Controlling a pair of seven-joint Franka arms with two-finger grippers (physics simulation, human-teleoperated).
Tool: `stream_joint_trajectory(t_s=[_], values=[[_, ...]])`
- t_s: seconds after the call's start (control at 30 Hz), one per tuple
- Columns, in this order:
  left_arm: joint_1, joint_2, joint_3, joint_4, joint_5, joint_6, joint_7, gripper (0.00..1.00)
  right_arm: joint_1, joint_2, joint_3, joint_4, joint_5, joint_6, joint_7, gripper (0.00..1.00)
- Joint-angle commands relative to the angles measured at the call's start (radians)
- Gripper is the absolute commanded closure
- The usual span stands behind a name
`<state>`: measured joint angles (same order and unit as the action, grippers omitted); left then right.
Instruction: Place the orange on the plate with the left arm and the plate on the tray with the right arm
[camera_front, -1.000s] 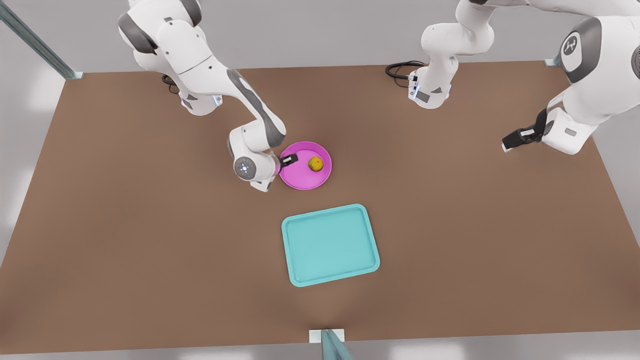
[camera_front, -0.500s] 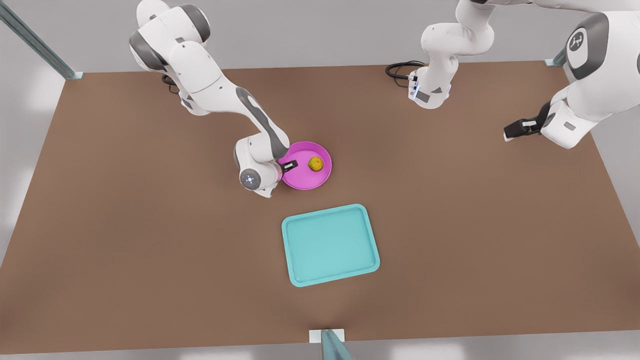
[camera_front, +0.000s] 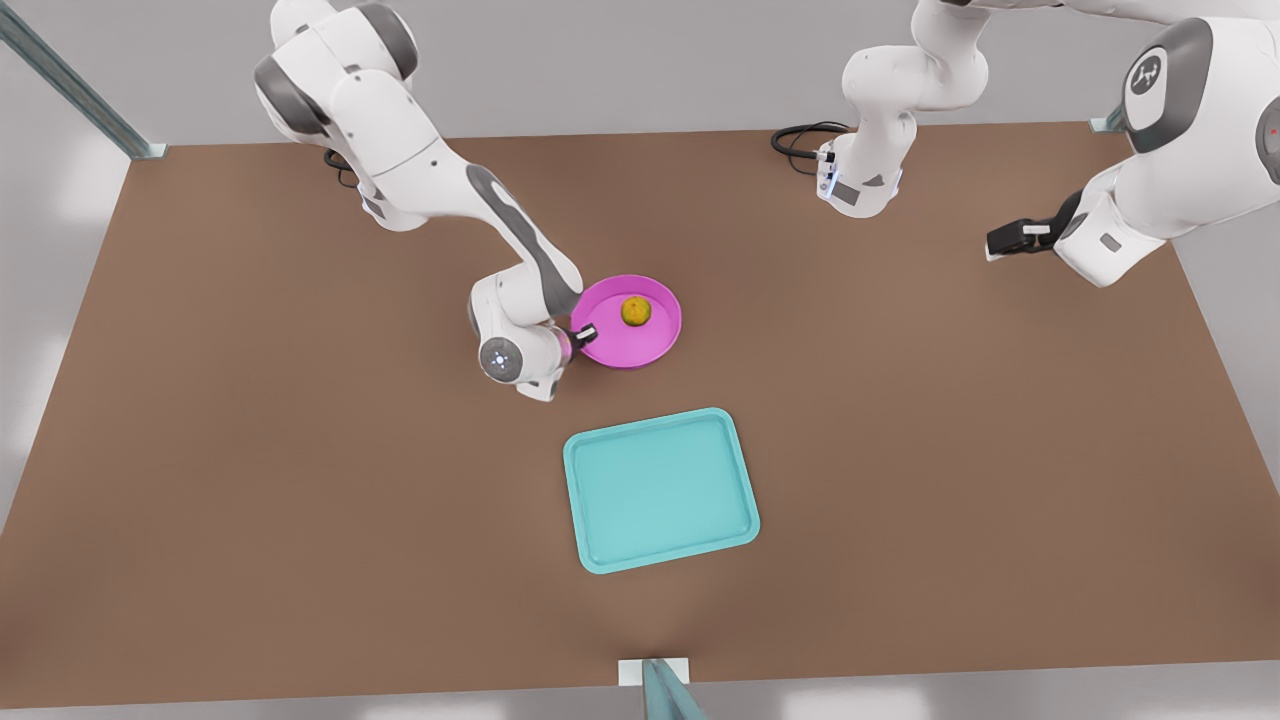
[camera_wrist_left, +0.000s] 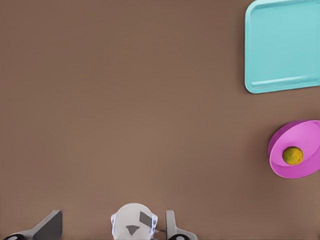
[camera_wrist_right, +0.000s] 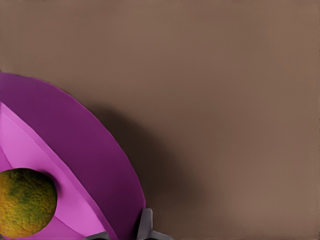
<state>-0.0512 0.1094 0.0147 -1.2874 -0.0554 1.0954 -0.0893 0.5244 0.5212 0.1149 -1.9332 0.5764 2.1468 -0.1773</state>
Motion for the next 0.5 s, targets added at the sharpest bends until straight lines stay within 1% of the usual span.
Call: stream_joint_trajectory(t_s=[0.0, 0.1, 0.17, 0.23, 0.33, 0.37, 0.43, 0.47], values=[[-0.002, 0.000, -0.001, 0.000, -0.001, -0.011, 0.037, 0.00, -0.007, -0.010, 0.000, 0.007, -0.007, -0.045, 0.007, 0.79], [-0.007, 0.013, 0.004, 0.000, 0.002, 0.015, 0.037, 0.00, -0.060, -0.015, -0.001, 0.051, -0.006, -0.068, 0.009, 0.79], [-0.006, 0.013, 0.010, 0.022, 0.002, 0.029, 0.037, 0.00, -0.101, 0.000, -0.003, 0.111, 0.002, -0.068, 0.012, 0.79], [0.002, 0.029, 0.019, 0.030, 0.005, 0.070, 0.039, 0.00, -0.124, 0.023, -0.011, 0.169, 0.049, -0.067, 0.016, 0.79], [0.002, 0.030, 0.024, 0.031, 0.003, 0.072, 0.045, 0.00, -0.135, 0.106, -0.050, 0.293, 0.131, -0.053, 0.033, 0.79], [0.001, 0.029, 0.024, 0.037, 0.005, 0.064, 0.040, 0.00, -0.136, 0.146, -0.061, 0.362, 0.155, -0.051, 0.070, 0.79], [-0.012, 0.027, -0.022, 0.037, -0.006, -0.037, 0.043, 0.00, -0.135, 0.235, -0.061, 0.507, 0.155, -0.041, 0.167, 0.79], [-0.012, 0.029, -0.024, 0.037, -0.027, -0.051, 0.048, 0.00, -0.135, 0.272, -0.060, 0.534, 0.171, 0.004, 0.179, 0.79]])
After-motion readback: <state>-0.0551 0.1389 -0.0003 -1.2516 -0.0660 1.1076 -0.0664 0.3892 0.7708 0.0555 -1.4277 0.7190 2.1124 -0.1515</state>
